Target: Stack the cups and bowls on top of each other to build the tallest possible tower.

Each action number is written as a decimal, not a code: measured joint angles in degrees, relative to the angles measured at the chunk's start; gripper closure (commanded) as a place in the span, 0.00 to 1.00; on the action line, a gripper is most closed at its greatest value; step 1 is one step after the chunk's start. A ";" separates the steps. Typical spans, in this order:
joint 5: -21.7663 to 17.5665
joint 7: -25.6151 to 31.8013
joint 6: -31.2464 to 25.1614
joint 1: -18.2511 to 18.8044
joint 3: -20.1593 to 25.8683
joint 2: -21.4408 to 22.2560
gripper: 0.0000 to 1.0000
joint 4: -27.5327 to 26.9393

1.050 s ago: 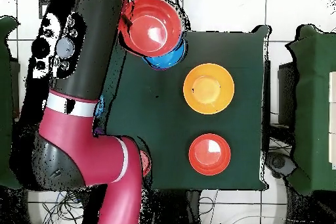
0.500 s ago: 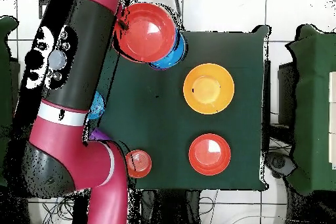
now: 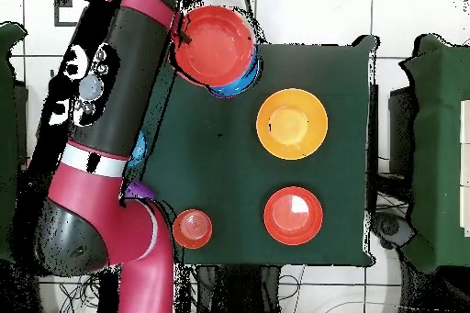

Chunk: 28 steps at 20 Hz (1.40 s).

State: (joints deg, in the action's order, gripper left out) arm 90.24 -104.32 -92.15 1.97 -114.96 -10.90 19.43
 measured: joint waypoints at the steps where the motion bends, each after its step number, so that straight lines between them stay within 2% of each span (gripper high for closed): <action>1: -1.02 0.00 0.83 -0.22 0.83 -0.26 1.00 0.32; 4: -2.85 0.00 2.61 -0.19 2.01 -0.83 1.00 0.42; 9: -3.71 0.00 3.46 0.30 2.11 -1.22 1.00 0.41; 21: -3.25 0.00 4.59 4.86 1.40 -1.29 1.00 -2.09; 28: -3.26 0.00 4.59 5.75 1.39 -1.29 1.00 -2.79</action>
State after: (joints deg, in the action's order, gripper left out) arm 86.98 -104.32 -87.56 7.71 -113.57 -12.18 16.64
